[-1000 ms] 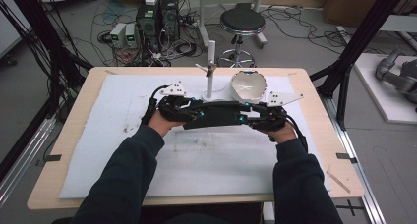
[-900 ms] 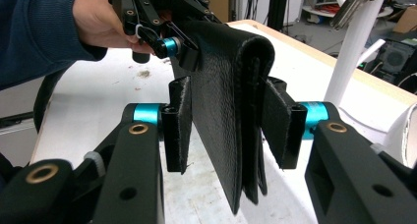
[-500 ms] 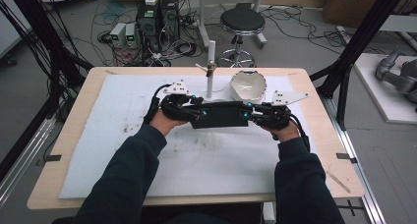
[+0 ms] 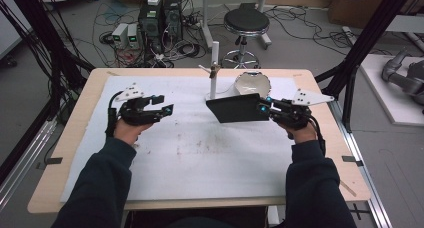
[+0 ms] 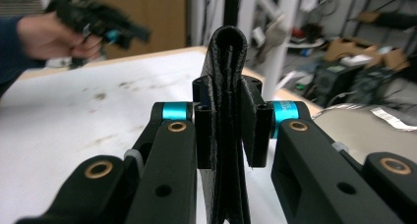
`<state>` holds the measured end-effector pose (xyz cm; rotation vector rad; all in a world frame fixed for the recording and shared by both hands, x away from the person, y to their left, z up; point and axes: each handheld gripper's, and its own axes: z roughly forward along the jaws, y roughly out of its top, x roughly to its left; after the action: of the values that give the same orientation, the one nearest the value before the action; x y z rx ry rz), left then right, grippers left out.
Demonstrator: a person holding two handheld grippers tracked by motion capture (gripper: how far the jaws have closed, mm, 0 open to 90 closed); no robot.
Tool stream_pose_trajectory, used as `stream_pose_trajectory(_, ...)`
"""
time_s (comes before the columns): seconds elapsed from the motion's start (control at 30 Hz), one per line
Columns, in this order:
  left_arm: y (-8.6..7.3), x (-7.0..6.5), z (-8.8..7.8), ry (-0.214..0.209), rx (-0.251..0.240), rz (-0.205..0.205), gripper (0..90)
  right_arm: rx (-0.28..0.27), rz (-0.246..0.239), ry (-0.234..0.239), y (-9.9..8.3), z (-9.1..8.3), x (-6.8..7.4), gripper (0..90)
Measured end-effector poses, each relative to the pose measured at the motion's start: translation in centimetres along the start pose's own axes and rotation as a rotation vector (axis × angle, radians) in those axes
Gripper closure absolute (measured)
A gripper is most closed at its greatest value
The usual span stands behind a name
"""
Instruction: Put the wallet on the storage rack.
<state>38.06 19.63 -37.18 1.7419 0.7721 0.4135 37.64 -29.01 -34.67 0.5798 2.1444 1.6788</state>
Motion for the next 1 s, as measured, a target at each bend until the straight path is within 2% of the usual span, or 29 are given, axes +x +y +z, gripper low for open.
stream_pose_trajectory(0.17,-2.0,1.1,-2.7,0.127,-0.014,-0.032,28.3,-0.041,-0.011,-0.081,1.5,-1.7,-0.8,79.2)
stream_pose_trajectory(0.33,-3.4,1.8,-4.5,0.169,-0.042,-0.068,27.1,-0.071,-0.036,-0.143,3.3,-3.3,-1.7,79.2)
stream_pose_trajectory(0.5,-4.1,2.1,-5.1,0.185,-0.051,-0.084,27.1,-0.060,-0.057,-0.207,4.7,-4.5,-2.5,79.3)
stream_pose_trajectory(0.67,-4.4,2.3,-5.5,0.193,-0.058,-0.093,27.2,-0.020,-0.095,-0.289,5.3,-5.2,-3.5,79.2)
stream_pose_trajectory(0.8,-4.4,2.4,-5.6,0.196,-0.057,-0.092,27.2,0.051,-0.123,-0.339,5.3,-5.0,-4.0,79.3)
stream_pose_trajectory(1.0,-4.5,2.4,-5.5,0.193,-0.059,-0.092,27.2,0.104,-0.186,-0.369,5.7,-4.0,-4.3,79.3)
